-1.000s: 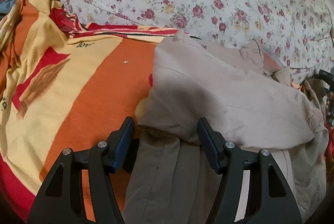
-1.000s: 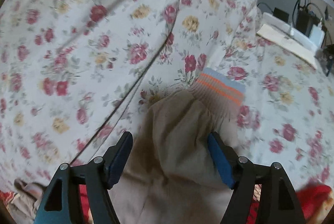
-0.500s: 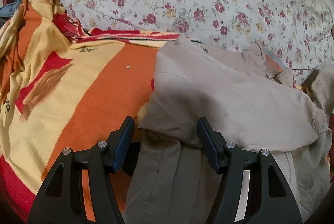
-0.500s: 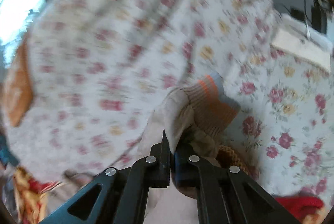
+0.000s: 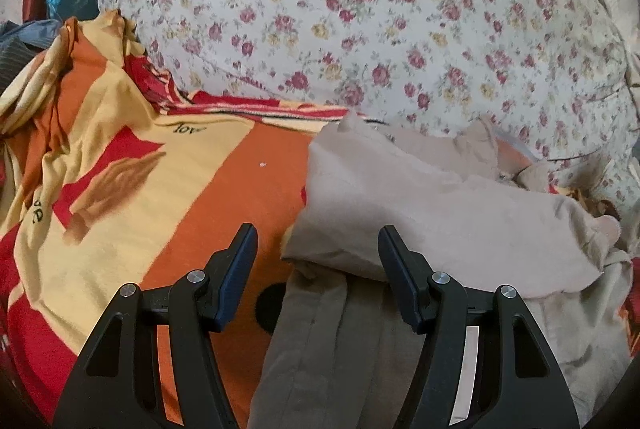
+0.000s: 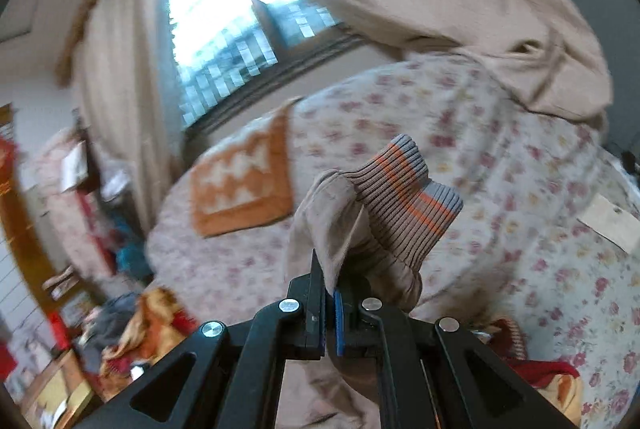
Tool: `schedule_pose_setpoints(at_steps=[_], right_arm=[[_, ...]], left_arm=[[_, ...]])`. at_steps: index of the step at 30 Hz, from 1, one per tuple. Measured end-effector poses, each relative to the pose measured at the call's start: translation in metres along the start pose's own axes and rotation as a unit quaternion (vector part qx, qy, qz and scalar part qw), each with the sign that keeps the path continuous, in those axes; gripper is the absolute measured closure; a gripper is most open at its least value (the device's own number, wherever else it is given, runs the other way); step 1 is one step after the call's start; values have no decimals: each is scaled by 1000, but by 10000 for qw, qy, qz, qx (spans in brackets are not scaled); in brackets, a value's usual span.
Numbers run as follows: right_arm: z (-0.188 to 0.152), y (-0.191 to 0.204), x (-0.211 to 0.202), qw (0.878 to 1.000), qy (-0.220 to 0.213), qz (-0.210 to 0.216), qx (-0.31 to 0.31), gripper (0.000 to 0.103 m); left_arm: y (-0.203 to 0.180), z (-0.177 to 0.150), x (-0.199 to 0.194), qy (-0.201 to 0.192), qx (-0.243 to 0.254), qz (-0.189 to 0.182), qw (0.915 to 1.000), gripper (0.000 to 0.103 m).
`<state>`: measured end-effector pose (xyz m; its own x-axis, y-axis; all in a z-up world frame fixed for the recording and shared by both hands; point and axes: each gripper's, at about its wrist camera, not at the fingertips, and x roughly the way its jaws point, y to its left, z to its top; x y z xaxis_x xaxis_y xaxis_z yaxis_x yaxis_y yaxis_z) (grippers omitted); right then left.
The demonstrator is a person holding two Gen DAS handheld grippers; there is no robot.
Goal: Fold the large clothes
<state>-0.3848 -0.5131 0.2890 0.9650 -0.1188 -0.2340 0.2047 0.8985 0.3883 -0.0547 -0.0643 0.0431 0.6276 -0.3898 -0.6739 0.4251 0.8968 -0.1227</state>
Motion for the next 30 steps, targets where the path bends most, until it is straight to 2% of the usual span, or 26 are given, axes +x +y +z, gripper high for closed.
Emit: schedule_pose_setpoints(at_steps=[4,6,12,13,15,16,23,26,28,30], right_arm=[[2,45,7,9977,285,252,-559,100],[2,66,19,9951,424,395,-799,100],[-15,124,95,9809,1065,936,-1333,100],[-21,134,111,9769,1213,1044,-1418,100],[-38,154,143,9674,1530,1282,-1559,100],[-48,164,159,9617,1693,1395,-1645,100],[-137,211,255,9099,2883,2162,-2054,100],[-176,213,291,8921,3346,2215,-2075,100],[-199,209,315,8901,3500,1870,-2240,100],[-217,199,340,8911,3681,1355,-2282,93]], left_arm=[[-1,3,-13,-118,-52,-364,9993,40],[-4,5,-17,-124,-79,-658,9977,40],[-6,14,-24,-101,-287,-1480,9885,40],[-5,16,-25,-116,-317,-1559,9872,38],[1,20,-26,-218,-473,-1688,9843,26],[4,21,-26,-250,-544,-1720,9833,24],[31,30,-11,-139,-1220,-1876,9745,22],[36,30,-2,-37,-1350,-1854,9733,21],[36,28,6,71,-1405,-1784,9738,21],[35,27,13,187,-1435,-1758,9737,21]])
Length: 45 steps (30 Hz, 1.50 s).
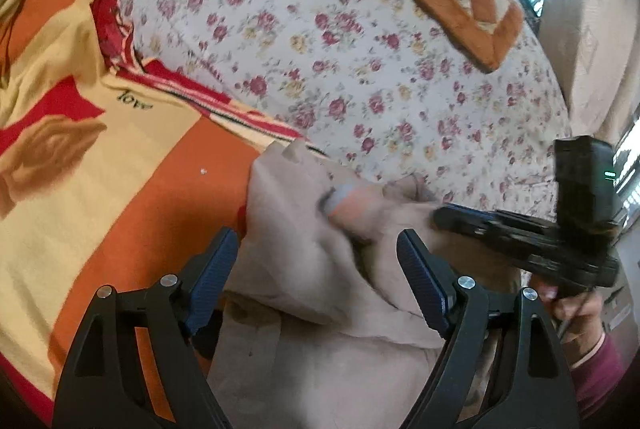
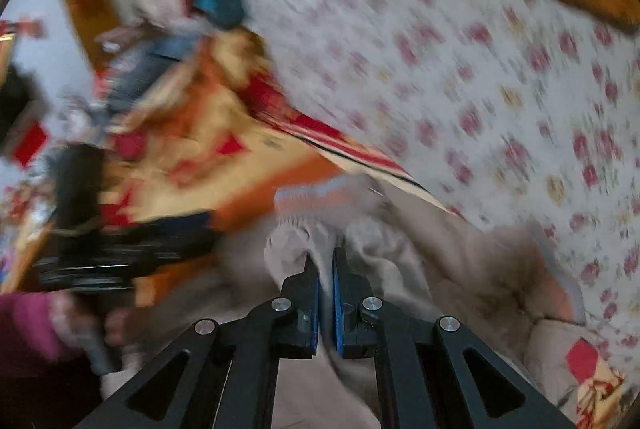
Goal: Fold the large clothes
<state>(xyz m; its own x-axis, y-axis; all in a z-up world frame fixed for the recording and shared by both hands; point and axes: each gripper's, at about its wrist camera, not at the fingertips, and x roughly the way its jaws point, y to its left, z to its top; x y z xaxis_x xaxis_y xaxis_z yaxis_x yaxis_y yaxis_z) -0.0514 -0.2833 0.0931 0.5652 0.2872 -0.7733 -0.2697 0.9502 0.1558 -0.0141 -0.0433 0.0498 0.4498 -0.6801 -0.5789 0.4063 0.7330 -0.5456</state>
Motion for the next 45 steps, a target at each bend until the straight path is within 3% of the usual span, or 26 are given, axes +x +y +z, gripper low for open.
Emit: schedule_pose_setpoints(at_steps=[2,4,8,12,16,20,23,28,31,35,37,39,41,45], right_arm=[[-4,-18,9,9989,63,-323,333,70],[-7,-31,-1,9966,-132,-487,657,64],[-27,-39,-53,9919,-602,-521,993,62],[-64,-24,-102,9916,-760,-438,947,62],[-123,-16,-149,9852,-986,-1053,930,60],[-188,-30,-165,9750,-689,-1618,1355,60],[-217,-41,-156,9690,-399,-1819,1625,60],[-216,-49,-139,9658,-420,-1942,1664,60],[-206,-50,-137,9696,-549,-1698,1672,60],[-184,-61,-120,9761,-405,-1432,1585,60],[-175,-76,-118,9711,-546,-1435,1829,60],[-169,-102,-115,9642,-719,-1084,2312,60],[-165,-126,-107,9542,-739,-1046,2702,60],[-165,-155,-92,9386,-690,-709,3306,60]], left_arm=[[0,-1,5,58,-9,45,10000,21],[0,-2,7,73,-16,80,9999,21],[-2,-5,8,90,25,131,9999,21],[-7,-8,6,81,135,139,9998,21],[-13,-11,4,77,208,92,9997,21],[-24,-15,6,82,418,274,9987,21],[-38,-15,10,191,605,345,9974,21],[-38,-14,35,605,307,547,9962,21],[-34,-12,48,744,115,608,9953,21],[-39,-9,56,793,136,680,9944,21],[-45,-7,60,842,221,651,9941,21],[-52,-5,68,909,363,693,9928,21],[-57,-5,77,981,440,747,9914,21],[-58,-4,94,1169,247,712,9903,21]])
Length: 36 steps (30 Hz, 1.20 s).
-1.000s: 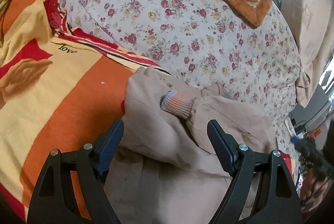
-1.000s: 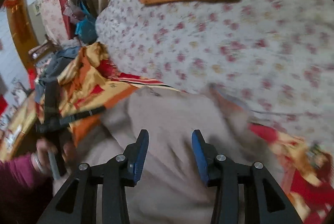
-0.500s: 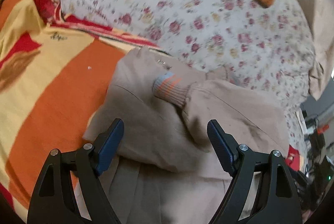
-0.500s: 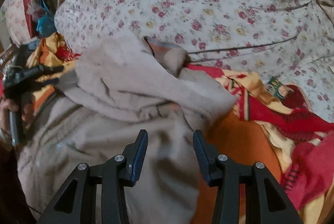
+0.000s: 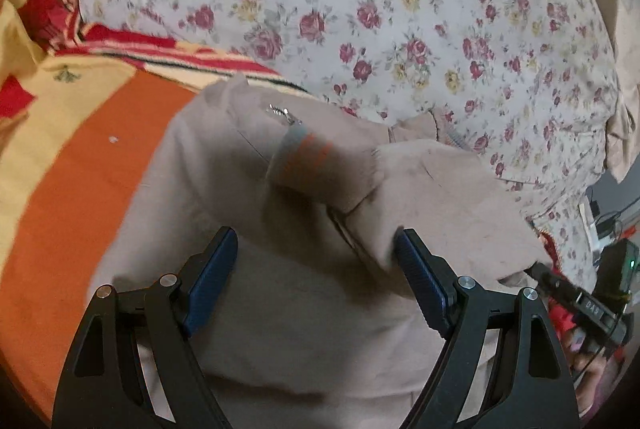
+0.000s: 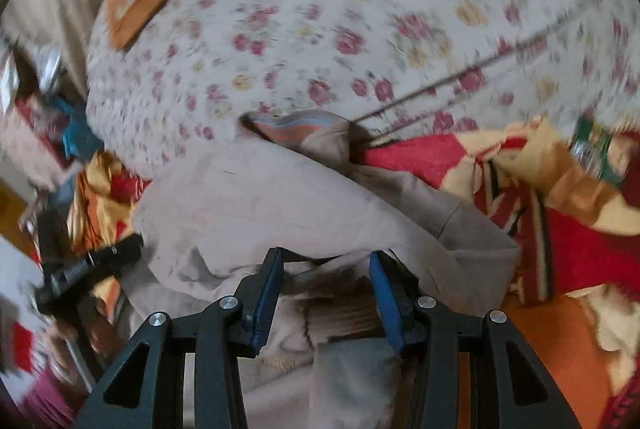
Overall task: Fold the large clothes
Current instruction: 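Grasp the folded sleeve cuff with the left gripper and lift it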
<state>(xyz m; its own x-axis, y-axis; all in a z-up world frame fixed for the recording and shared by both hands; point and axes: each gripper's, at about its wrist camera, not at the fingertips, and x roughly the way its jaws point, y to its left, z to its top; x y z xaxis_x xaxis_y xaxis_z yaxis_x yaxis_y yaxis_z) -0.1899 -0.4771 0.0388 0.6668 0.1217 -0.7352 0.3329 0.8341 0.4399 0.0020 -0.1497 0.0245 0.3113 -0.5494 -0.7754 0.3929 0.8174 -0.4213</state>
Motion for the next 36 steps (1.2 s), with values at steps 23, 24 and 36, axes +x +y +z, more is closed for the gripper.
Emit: schedule_pose_setpoints(at_steps=[23,24,36], right_arm=[[-64,58,-57,9728,-703,-1097,-1915,60],[-63,61,-57,9715,-769,-1078,-1964,59],[-57,101,-35,9515,-981,-766,-2812,36]], left_arm=[[-64,20,-31,-451,365,-1005,9932,97],[-66,23,-40,-513,374,-1038,9926,97],[-103,37,-111,-786,617,-1266,9869,97]])
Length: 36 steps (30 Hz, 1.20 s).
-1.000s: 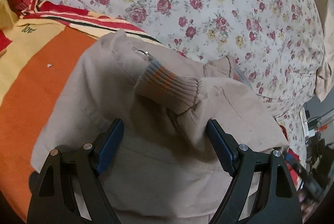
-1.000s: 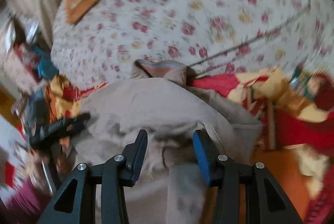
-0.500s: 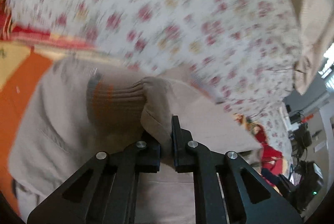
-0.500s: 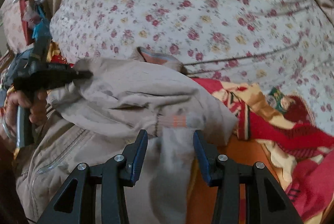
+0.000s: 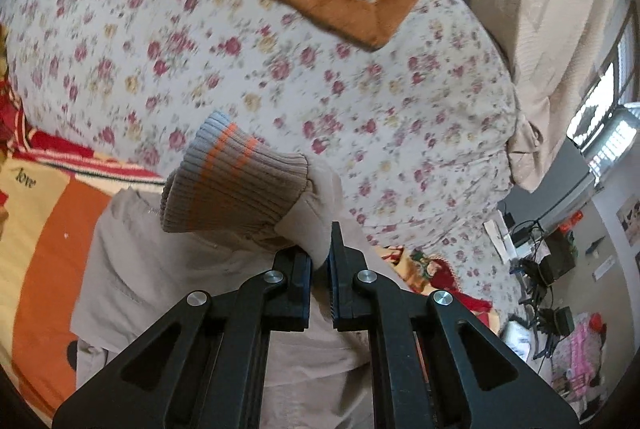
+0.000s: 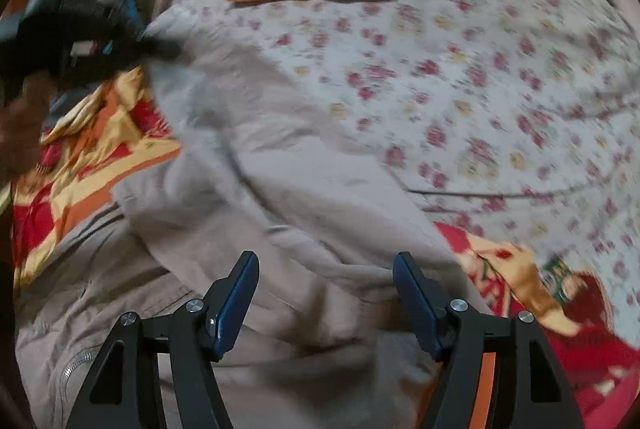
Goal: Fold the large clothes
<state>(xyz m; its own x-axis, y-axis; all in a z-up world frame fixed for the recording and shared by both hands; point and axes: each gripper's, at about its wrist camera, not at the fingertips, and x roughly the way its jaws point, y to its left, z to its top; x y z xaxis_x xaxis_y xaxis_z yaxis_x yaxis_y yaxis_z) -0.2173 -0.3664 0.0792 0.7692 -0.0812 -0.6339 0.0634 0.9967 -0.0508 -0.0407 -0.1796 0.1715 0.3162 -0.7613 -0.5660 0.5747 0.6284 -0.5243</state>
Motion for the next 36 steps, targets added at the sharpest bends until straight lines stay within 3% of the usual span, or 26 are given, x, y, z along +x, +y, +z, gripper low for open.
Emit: schedule_pose_setpoints(at_steps=[1,2,3,4,5,7,11,15,18,20,24,26,31,34,36], right_arm=[[1,3,5,9999,36,-52,-143,36],[1,4,13,9993,113,-225,-263,47],[1,3,20,9985,211,-377,-334,59],[1,0,27,9971,375,-535,-390,83],[1,-5,32,9949,556,-733,-411,91],[1,-17,22,9945,502,-880,-262,95],[21,-36,-36,9922,-30,-1245,10,98],[39,-43,-84,9919,-314,-1167,393,98],[30,-33,-86,9968,77,-348,713,98],[13,-30,-77,9956,396,127,837,87],[-26,-38,-71,9901,498,-145,1306,70],[-38,-43,-66,9865,632,-50,1513,64],[-46,-37,-48,9880,713,-433,1300,60],[-49,-41,-28,9830,864,-705,1456,60],[-53,-50,-16,9772,949,-638,1787,60]], left_arm=[[-2,0,-3,-12,36,0,10000,97],[-6,1,-4,-37,82,23,10000,97],[-8,2,-4,-52,107,49,9999,97],[-9,3,-3,-42,113,72,9999,97],[-9,4,-1,-7,85,82,9999,97],[-8,5,1,4,39,104,9999,97],[-10,3,1,3,-80,-144,9999,97],[-17,-1,-8,-133,110,-217,9996,97],[1,-6,-11,-119,96,-12,9999,97],[20,-10,-7,-11,-79,187,9998,97],[41,-12,-10,-32,-256,373,9990,97],[40,-7,-18,-158,-232,347,9990,97],[21,6,-39,-515,61,257,9983,97],[21,5,-38,-452,38,201,9988,97],[27,-1,-33,-343,-14,287,9990,97]])
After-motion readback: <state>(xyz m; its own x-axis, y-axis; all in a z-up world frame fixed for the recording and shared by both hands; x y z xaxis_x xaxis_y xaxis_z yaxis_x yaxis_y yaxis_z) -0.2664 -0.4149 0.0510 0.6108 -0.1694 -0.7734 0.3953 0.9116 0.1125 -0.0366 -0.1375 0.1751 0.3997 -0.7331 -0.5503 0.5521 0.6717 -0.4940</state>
